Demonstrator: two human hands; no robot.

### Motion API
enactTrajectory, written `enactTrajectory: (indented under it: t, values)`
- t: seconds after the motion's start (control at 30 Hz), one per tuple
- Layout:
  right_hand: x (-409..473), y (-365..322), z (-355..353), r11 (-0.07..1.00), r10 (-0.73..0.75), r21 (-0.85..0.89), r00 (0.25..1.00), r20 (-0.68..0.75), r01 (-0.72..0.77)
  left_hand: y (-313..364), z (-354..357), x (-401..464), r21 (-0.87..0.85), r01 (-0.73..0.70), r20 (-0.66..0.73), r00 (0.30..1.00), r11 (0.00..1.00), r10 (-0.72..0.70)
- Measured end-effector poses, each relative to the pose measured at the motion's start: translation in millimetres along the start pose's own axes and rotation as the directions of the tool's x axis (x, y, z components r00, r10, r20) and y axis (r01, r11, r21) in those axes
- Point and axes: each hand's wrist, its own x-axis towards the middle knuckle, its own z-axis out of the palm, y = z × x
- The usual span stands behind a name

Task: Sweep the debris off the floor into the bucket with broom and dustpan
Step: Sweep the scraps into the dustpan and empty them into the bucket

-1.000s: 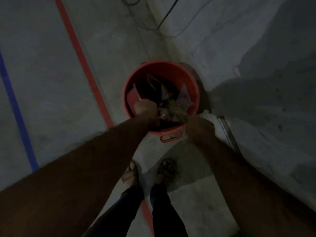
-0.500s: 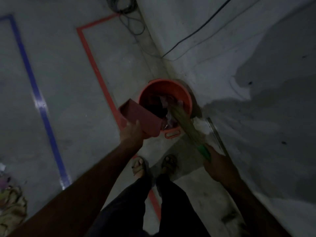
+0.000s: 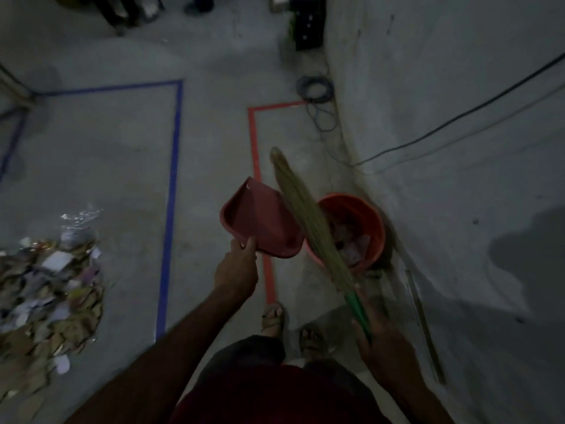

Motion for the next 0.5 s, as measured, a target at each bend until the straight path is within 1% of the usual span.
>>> enactTrajectory:
  t: [0.1, 0.13, 0.23, 0.33, 0.43, 0.5]
  values:
    - [16, -12, -9, 0.981, -0.187, -0.058, 0.982, -0.025, 0.186, -3, -12, -27, -0.026, 0.075, -0.093, 0.993, 0.997, -0.077]
    - [22, -19, -13, 0.969, -0.235, -0.080, 0.972, -0.012, 0.233, -5, -16, -37, -0.030, 0.099, -0.125, 0.987, 0.995, -0.101]
    - [34, -43, -14, 0.951, -0.310, -0.013, 0.950, -0.023, 0.310, -18, -25, -66, -0.026, 0.182, -0.229, 0.956, 0.983, -0.183]
    - [37, -66, -9, 0.922, -0.378, -0.098, 0.926, -0.009, 0.376, -44, -29, -101, 0.007, 0.260, -0.296, 0.923, 0.966, -0.246]
    - [35, -98, -1, 0.889, -0.439, -0.117, 0.897, 0.054, 0.442, -82, -35, -135, 0.006, 0.362, -0.327, 0.882, 0.932, -0.340]
    - [31, -125, 8, 0.849, -0.499, -0.140, 0.861, 0.096, 0.509, -113, -37, -160, -0.005, 0.433, -0.342, 0.846, 0.902, -0.408]
